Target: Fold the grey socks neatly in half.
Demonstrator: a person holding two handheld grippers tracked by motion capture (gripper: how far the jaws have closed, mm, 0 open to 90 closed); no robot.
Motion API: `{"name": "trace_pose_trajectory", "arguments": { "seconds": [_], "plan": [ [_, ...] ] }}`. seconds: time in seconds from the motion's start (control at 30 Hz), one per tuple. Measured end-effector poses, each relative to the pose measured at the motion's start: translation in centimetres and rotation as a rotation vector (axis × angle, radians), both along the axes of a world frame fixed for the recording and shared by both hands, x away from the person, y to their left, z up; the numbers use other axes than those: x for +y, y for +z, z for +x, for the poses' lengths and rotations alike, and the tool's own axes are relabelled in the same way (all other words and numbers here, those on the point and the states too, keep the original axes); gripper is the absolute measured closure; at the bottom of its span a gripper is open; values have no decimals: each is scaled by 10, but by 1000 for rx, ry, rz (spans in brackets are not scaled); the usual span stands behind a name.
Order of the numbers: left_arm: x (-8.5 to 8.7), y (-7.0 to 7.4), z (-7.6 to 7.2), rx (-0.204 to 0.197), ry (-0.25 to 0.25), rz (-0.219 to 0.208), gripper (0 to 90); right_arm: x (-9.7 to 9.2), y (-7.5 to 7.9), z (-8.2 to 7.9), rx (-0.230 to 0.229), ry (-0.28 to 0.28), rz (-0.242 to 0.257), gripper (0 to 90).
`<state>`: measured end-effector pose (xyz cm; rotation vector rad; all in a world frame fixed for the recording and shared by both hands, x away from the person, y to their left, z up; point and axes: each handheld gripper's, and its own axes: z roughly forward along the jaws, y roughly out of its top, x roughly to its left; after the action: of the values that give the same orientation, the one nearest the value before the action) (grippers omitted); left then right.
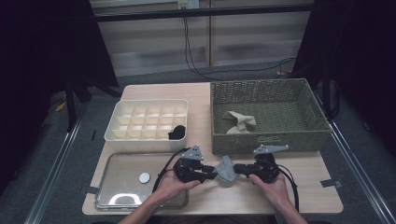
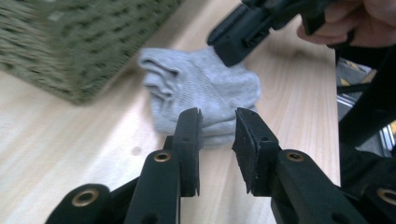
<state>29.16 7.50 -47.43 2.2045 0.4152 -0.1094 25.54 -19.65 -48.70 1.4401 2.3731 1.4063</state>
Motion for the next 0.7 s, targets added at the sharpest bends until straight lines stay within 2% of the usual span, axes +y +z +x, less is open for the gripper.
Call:
{"name": "trace_pose_trajectory", "arguments": {
  "seconds": [0.13,0.17,0.33,0.37,0.4,0.57,0.7],
  "plan": [
    [-9,-8,-2,-11,-16,30,696,2,0,0,-1,4,-8,828],
    [-12,-10,-2,-13,-15,19,691,3,0,0,-9,8,-16,828],
    [-18,-13,0,-26,-5,33,691,6,1,0,-20,15,-27,827],
    [-19,-14,0,-25,3,19,696,7,2,0,-20,17,-24,827],
    [-19,-14,1,-26,-1,40,699,8,2,0,-29,18,-21,827],
    [-22,-16,1,-25,7,29,714,13,5,-1,-43,33,-8,825],
    [-23,-17,0,-36,1,57,732,18,5,-1,-48,61,10,824]
  ]
}}
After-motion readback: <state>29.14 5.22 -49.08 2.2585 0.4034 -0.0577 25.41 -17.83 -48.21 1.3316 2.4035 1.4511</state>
